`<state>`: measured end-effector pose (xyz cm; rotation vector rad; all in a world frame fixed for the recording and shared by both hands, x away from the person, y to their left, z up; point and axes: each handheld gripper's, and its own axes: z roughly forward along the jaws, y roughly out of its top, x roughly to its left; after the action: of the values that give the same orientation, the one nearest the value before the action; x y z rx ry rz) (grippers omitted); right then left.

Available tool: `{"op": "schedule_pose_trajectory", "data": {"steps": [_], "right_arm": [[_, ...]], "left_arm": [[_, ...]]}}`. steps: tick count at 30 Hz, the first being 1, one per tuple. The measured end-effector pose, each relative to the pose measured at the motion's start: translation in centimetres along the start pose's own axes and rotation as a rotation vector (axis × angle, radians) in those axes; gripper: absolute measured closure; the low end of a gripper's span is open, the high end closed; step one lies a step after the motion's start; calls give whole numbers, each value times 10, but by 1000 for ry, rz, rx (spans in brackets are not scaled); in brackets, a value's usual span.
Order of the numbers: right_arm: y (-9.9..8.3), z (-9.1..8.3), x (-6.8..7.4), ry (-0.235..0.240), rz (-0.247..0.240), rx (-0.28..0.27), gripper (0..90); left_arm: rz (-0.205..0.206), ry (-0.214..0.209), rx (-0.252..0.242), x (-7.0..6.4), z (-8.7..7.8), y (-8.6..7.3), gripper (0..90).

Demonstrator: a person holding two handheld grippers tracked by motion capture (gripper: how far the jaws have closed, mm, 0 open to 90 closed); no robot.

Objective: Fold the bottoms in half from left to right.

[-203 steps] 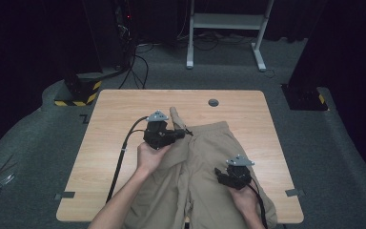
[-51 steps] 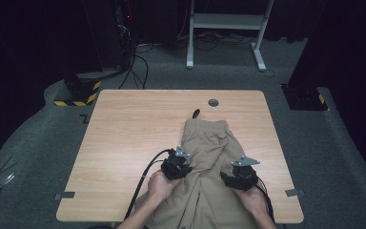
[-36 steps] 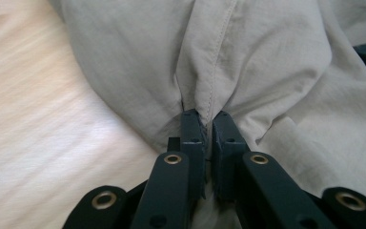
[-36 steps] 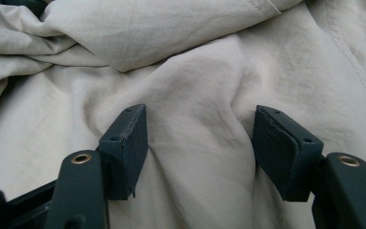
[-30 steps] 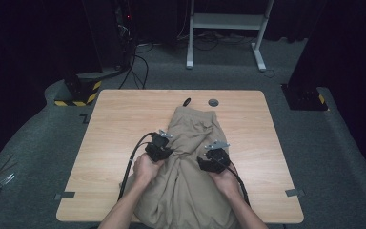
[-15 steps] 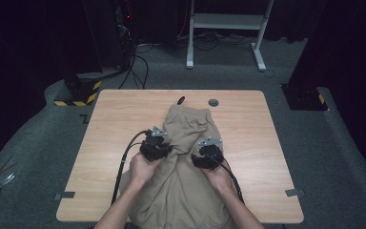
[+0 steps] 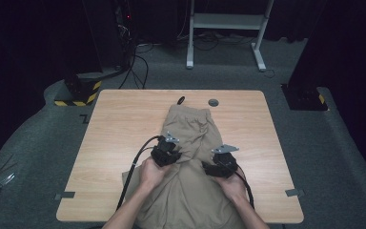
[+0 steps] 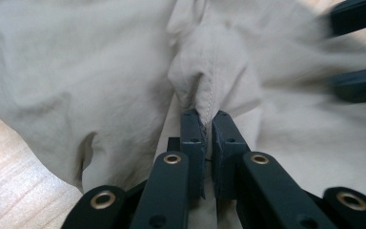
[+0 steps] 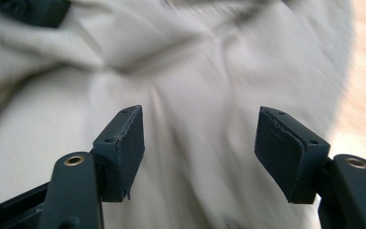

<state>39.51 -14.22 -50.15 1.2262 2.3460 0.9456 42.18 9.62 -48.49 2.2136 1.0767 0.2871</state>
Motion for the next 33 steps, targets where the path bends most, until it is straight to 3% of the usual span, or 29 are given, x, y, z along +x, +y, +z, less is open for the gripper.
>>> {"op": "schedule_pose_trajectory", "data": {"steps": [3, 6, 10, 14, 17, 21, 25, 27, 28, 29, 31, 33], "right_arm": [[-16, -9, -8, -22, 2, 13, 344], [-28, -9, -14, -15, 15, 22, 366], [-27, -5, -11, -34, 7, 6, 365], [-20, 6, -2, -56, 6, -23, 364], [-15, 13, 2, -59, 12, -32, 365], [-13, 16, 3, -59, 10, -40, 365], [-12, 17, 3, -58, 7, -42, 365], [-13, 17, 3, -58, 7, -44, 365], [-13, 17, 3, -58, 7, -44, 365], [-13, 16, 4, -57, 12, -45, 365], [-13, 16, 4, -57, 10, -46, 365], [-13, 16, 4, -57, 10, -46, 365]], "left_arm": [[-7, 15, 44, 6, 13, -4, 854], [-32, 8, 37, 11, 17, -5, 858], [2, 64, 40, 15, 21, 0, 862], [-63, 66, 51, 31, 23, 7, 865], [-89, 44, 40, 32, 17, 13, 867], [-50, -37, -51, 10, -6, 26, 866], [40, -92, -99, -19, -18, 46, 865], [60, -123, -114, -32, -16, 54, 864], [60, -123, -114, -32, -16, 54, 864], [77, -145, -125, -43, -11, 61, 863], [89, -150, -121, -48, -7, 63, 860], [91, -160, -97, -56, 7, 65, 860]]}}
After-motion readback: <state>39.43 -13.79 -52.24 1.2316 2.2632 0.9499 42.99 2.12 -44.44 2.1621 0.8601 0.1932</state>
